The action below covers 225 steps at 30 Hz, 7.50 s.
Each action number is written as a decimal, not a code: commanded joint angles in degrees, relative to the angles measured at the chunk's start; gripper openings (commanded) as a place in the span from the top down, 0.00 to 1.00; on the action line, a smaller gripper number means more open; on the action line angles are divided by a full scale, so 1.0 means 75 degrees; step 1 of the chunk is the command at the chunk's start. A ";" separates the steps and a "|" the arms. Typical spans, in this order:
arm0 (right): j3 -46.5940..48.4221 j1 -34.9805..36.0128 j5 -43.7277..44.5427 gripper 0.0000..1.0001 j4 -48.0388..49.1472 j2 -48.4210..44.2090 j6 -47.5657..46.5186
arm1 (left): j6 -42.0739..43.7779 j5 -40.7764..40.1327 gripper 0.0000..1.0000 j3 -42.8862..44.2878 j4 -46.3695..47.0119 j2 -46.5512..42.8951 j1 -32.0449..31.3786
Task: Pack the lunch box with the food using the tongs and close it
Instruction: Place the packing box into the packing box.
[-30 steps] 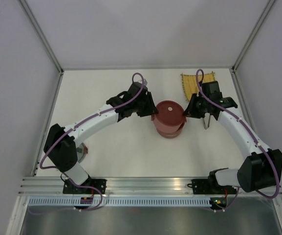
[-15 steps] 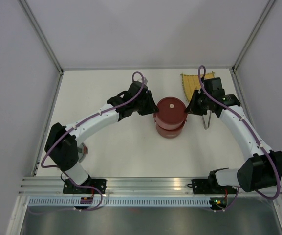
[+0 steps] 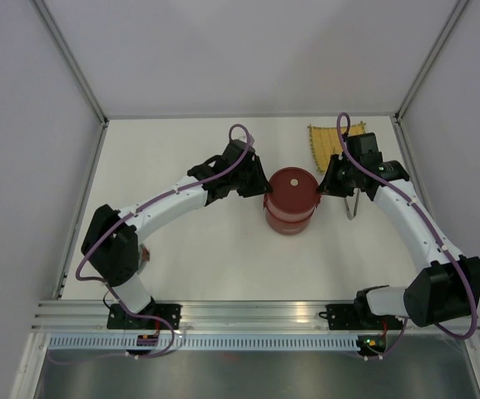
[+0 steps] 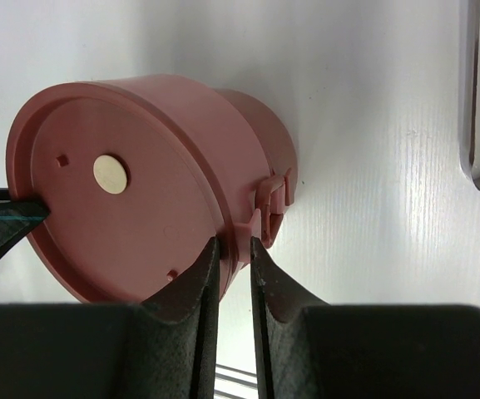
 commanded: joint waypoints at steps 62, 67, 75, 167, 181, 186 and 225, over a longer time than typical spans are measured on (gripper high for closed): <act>0.0431 -0.0242 -0.0626 0.54 -0.0431 -0.0320 -0.0203 | -0.0540 -0.0457 0.75 -0.0550 0.0159 -0.0783 0.0012; 0.0080 -0.0242 -0.0779 0.54 -0.0139 -0.0402 -0.0039 | -0.0916 -0.0644 0.76 -0.0539 0.0311 -0.0666 -0.0012; -0.0015 -0.0242 -0.0673 0.54 -0.0056 -0.0308 -0.0050 | -0.0882 -0.0610 0.76 -0.0316 0.0347 -0.0525 -0.0117; -0.0202 -0.0383 -0.0638 0.77 0.0401 0.0711 -0.0894 | -0.0518 -0.1406 0.79 -0.0562 -0.0192 -0.0549 -0.1230; -0.0062 -0.0371 -0.0510 0.78 0.0424 0.1039 -0.0988 | -0.0729 -0.1512 0.80 -0.0901 -0.0239 -0.0642 -0.1313; -0.0062 -0.0371 -0.0380 0.80 0.0494 0.1156 -0.1011 | -0.0741 -0.1511 0.81 -0.0949 -0.0228 -0.0677 -0.1453; 0.0255 -0.0383 0.0171 0.86 0.0553 0.1543 -0.1105 | -0.0143 -0.1758 0.44 -0.1906 -0.0087 -0.2868 -0.0773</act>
